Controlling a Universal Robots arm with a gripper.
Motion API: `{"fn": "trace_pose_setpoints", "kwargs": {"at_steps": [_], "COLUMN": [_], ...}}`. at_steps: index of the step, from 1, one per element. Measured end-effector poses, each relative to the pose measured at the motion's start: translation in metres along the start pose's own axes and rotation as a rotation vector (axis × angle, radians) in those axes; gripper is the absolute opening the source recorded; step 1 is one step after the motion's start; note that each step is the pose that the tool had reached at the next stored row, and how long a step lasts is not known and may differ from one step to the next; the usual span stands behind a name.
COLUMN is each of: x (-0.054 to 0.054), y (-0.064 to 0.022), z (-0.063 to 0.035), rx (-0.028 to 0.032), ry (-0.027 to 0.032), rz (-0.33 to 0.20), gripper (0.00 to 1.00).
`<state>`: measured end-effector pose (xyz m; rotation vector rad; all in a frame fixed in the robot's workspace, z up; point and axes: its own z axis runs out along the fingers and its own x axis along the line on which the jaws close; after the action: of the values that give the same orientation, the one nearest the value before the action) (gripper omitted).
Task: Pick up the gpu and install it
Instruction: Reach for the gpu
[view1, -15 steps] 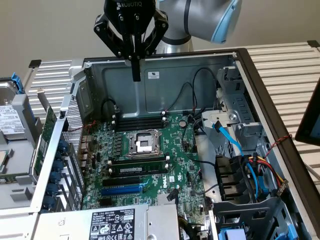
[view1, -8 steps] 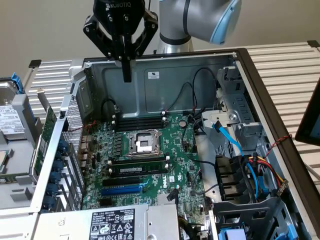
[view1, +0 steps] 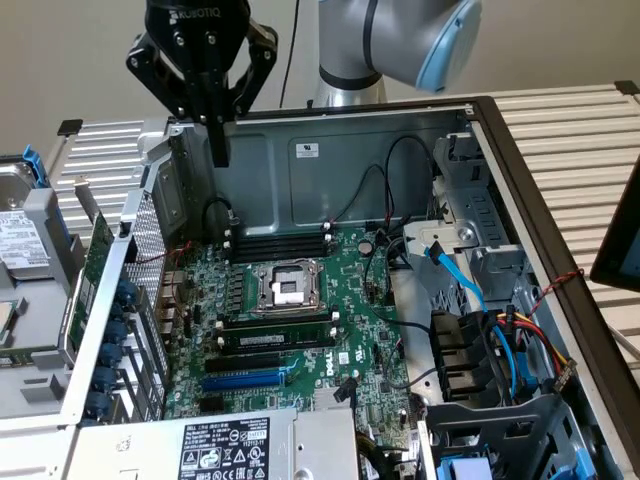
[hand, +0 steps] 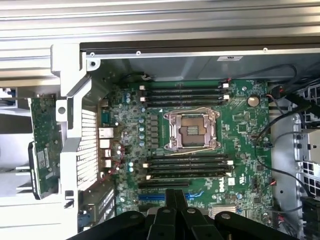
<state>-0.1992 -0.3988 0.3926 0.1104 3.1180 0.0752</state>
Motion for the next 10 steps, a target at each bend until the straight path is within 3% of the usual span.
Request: {"fn": "trace_pose_setpoints", "kwargs": {"at_steps": [10], "x": [0.045], "y": [-0.0032], "z": [-0.0010], "rx": [-0.0005], "ry": [0.0002], "rz": [0.000], "gripper": [0.11]}}
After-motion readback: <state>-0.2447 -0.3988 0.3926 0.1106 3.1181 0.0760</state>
